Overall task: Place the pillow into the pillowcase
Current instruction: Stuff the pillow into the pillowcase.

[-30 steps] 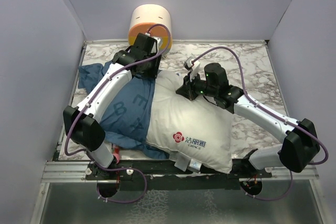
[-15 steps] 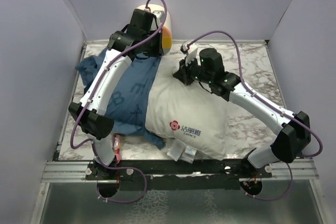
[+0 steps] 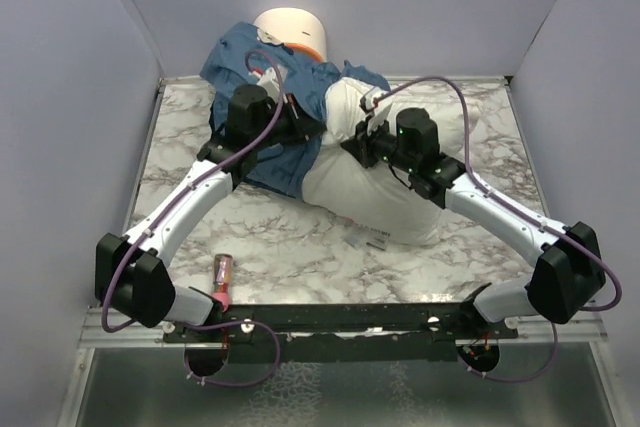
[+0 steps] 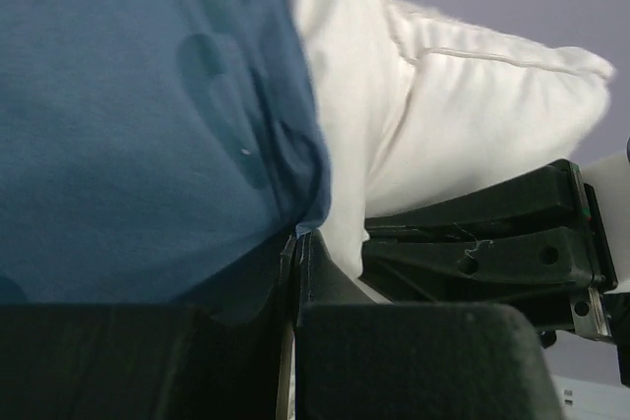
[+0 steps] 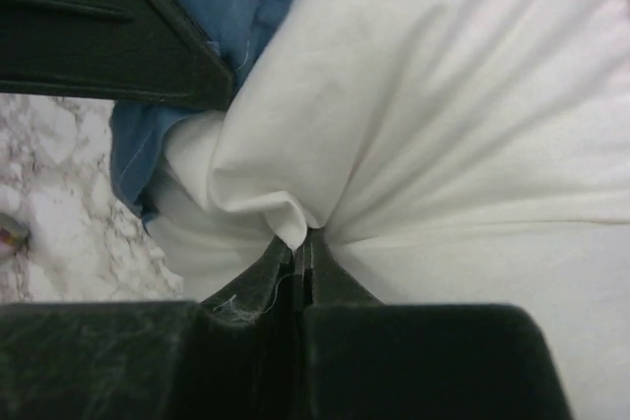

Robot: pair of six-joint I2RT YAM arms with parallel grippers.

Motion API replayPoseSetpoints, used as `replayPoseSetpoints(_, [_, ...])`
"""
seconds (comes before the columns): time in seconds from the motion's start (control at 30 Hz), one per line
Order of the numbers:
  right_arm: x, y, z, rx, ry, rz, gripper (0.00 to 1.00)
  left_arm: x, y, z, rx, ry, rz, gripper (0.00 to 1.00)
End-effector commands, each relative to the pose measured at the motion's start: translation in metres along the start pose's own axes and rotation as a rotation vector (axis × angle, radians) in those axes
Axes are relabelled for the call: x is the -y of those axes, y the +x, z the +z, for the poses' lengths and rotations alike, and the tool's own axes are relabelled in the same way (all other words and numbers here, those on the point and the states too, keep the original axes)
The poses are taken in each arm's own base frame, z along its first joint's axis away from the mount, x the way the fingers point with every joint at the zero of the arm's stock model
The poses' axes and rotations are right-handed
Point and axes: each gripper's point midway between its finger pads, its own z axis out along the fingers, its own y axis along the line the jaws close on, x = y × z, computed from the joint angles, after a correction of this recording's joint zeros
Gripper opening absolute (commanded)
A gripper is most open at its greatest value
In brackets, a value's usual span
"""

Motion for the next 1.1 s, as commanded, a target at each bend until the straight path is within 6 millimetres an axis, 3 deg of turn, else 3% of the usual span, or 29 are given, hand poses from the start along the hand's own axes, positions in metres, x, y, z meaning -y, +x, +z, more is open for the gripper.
replayPoseSetpoints(0.0, [-0.039,0.087,0.003,-0.100,-0.176,0.140,0.01,0.012,0.060,0.001,-0.094,0.195,-0.065,0.00])
replayPoseSetpoints(0.1, [-0.065,0.115,-0.014,-0.163,-0.275,0.156,0.01,-0.003,0.082,-0.004,-0.115,0.187,-0.089,0.00])
replayPoseSetpoints(0.17, [-0.079,0.113,-0.027,-0.164,-0.342,0.140,0.02,-0.003,0.084,-0.010,-0.099,0.196,-0.077,0.00])
replayPoseSetpoints(0.23, [-0.086,0.099,-0.041,-0.137,-0.383,0.109,0.06,-0.005,0.086,-0.015,-0.093,0.185,-0.052,0.00])
replayPoseSetpoints(0.33, [-0.092,0.046,-0.064,-0.027,-0.413,0.034,0.24,-0.010,0.090,-0.020,-0.097,0.168,-0.031,0.00])
replayPoseSetpoints(0.4, [-0.093,-0.014,-0.081,0.090,-0.397,-0.028,0.35,-0.013,0.095,-0.022,-0.105,0.161,-0.029,0.00])
replayPoseSetpoints(0.47, [-0.085,-0.059,-0.093,0.161,-0.341,-0.072,0.43,-0.014,0.097,-0.023,-0.103,0.166,-0.030,0.00])
replayPoseSetpoints(0.53, [-0.070,-0.089,-0.094,0.186,-0.244,-0.090,0.53,-0.016,0.100,-0.025,-0.104,0.164,-0.031,0.00])
replayPoseSetpoints(0.6, [-0.045,-0.097,-0.082,0.156,-0.114,-0.083,0.58,-0.016,0.101,-0.028,-0.103,0.163,-0.023,0.00])
replayPoseSetpoints(0.67, [-0.021,-0.091,-0.064,0.111,-0.017,-0.070,0.66,-0.015,0.100,-0.030,-0.099,0.169,-0.014,0.00])
replayPoseSetpoints(0.8, [0.009,-0.064,-0.030,0.015,0.033,0.004,0.67,-0.010,0.097,-0.035,-0.089,0.180,0.001,0.00])
replayPoseSetpoints(0.93, [0.013,-0.019,-0.004,-0.100,0.010,0.030,0.65,-0.003,0.088,-0.040,-0.054,0.191,0.012,0.00])
replayPoseSetpoints(1.07, [0.005,0.023,0.002,-0.188,-0.042,0.059,0.47,0.013,0.067,-0.047,0.009,0.213,0.040,0.00])
